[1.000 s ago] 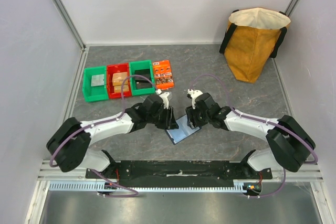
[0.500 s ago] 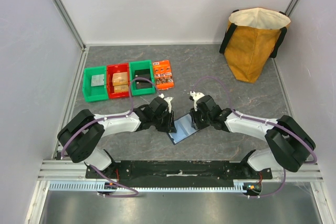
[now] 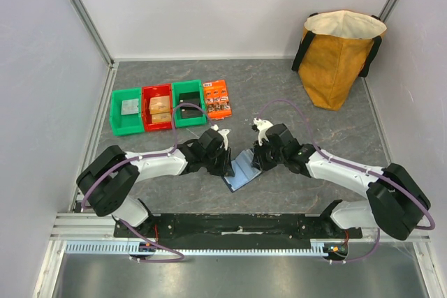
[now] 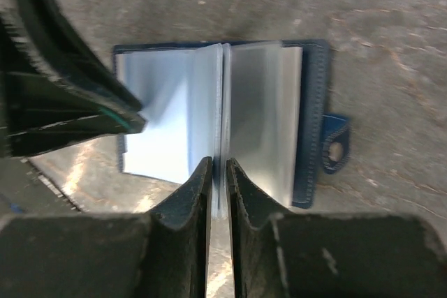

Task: Take the credit cards out of the card holder
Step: Remove the credit card from the card holder, then place the credit card in the storage box.

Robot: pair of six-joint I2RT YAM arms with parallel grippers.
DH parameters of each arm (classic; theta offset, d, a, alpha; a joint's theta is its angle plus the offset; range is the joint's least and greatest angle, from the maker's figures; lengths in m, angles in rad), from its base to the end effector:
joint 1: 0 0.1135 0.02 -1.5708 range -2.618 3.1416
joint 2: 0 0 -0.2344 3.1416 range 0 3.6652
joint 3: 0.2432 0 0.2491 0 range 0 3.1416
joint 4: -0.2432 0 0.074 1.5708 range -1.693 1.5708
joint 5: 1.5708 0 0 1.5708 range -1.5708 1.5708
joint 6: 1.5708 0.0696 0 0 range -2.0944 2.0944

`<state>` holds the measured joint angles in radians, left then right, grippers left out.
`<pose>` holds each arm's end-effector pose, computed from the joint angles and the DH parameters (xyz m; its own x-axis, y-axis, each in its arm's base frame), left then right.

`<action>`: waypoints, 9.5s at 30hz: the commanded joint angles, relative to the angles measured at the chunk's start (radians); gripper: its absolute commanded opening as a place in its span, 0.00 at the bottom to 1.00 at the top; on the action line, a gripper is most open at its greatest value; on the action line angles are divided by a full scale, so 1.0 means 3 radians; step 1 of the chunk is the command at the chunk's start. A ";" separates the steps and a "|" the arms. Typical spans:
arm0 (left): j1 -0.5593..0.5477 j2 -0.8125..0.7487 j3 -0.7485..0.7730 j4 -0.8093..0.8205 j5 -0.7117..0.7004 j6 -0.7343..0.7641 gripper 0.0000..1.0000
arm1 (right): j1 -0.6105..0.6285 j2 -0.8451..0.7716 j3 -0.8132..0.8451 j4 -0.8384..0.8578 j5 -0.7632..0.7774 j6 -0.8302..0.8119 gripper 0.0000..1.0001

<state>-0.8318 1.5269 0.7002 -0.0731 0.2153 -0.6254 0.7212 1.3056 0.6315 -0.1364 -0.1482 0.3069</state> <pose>0.1950 -0.2361 0.0992 -0.9028 0.1416 -0.4061 0.3491 0.7927 -0.4997 0.2060 0.1948 0.1322 -0.7392 -0.2520 -0.6246 -0.5310 0.7886 0.3102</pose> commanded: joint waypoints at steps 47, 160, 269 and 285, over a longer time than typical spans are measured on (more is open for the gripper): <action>-0.0024 -0.0114 -0.0222 0.0331 -0.0160 -0.0145 0.06 | -0.0471 0.0863 0.0032 0.1037 -0.1408 0.0363 0.33; 0.0353 -0.1571 -0.0995 0.2388 0.0237 -0.1291 0.02 | -0.0328 -0.0844 -0.1119 0.3590 -0.0354 0.2527 0.47; 0.1525 -0.2319 -0.0979 0.1501 -0.0595 -0.0697 0.02 | -0.0727 -0.0931 -0.0904 0.2685 -0.0825 0.1892 0.87; 0.2164 -0.0637 -0.0213 0.2151 -0.0876 -0.0421 0.02 | -0.0865 -0.1315 -0.0827 0.1917 -0.0815 0.1345 0.90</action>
<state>-0.1982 1.2354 0.5404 0.4587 -0.0238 -0.8196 0.4706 0.9291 0.3439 0.4892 -0.4049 0.7776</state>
